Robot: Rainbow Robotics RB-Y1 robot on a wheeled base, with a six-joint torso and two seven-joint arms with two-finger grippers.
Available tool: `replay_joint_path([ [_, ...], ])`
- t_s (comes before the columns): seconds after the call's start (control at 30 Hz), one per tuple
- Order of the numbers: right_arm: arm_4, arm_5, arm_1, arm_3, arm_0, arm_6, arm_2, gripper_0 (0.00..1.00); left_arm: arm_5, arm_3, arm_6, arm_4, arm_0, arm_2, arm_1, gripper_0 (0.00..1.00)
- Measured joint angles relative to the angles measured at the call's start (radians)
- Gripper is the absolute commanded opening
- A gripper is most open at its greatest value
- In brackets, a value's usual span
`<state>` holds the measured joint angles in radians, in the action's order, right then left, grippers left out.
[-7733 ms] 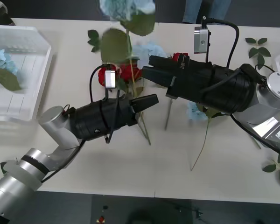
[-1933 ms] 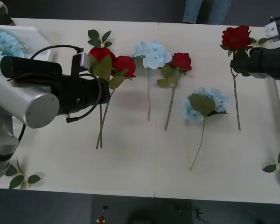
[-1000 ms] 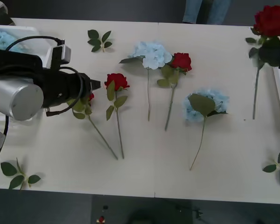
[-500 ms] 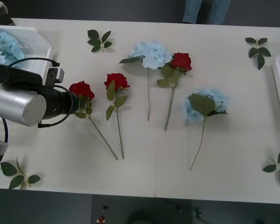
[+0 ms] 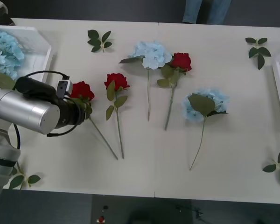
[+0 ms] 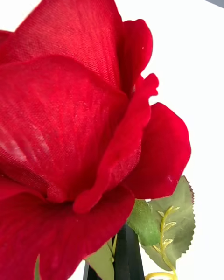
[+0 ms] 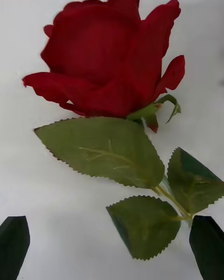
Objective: Put the red flowers into the right box and the blue flowers into the left box
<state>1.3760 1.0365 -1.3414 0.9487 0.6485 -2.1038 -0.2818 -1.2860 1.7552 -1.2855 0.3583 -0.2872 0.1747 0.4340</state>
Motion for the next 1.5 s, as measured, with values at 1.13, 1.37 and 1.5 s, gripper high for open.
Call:
replay_joint_path([
  [1.13,0.403,0.084,0.007,-0.015,0.088,0.134,-0.198,1.00,0.229,-0.225,0.000,-0.141,-0.072,0.063,-0.099,0.00],
  [1.37,0.517,0.032,0.007,0.197,-0.024,0.134,-0.198,1.00,0.226,-0.180,0.000,-0.025,-0.072,0.062,-0.094,0.00],
  [1.5,0.516,-0.030,0.006,0.336,-0.086,0.146,-0.198,1.00,0.122,-0.005,0.000,0.095,-0.066,0.021,-0.070,0.00],
])
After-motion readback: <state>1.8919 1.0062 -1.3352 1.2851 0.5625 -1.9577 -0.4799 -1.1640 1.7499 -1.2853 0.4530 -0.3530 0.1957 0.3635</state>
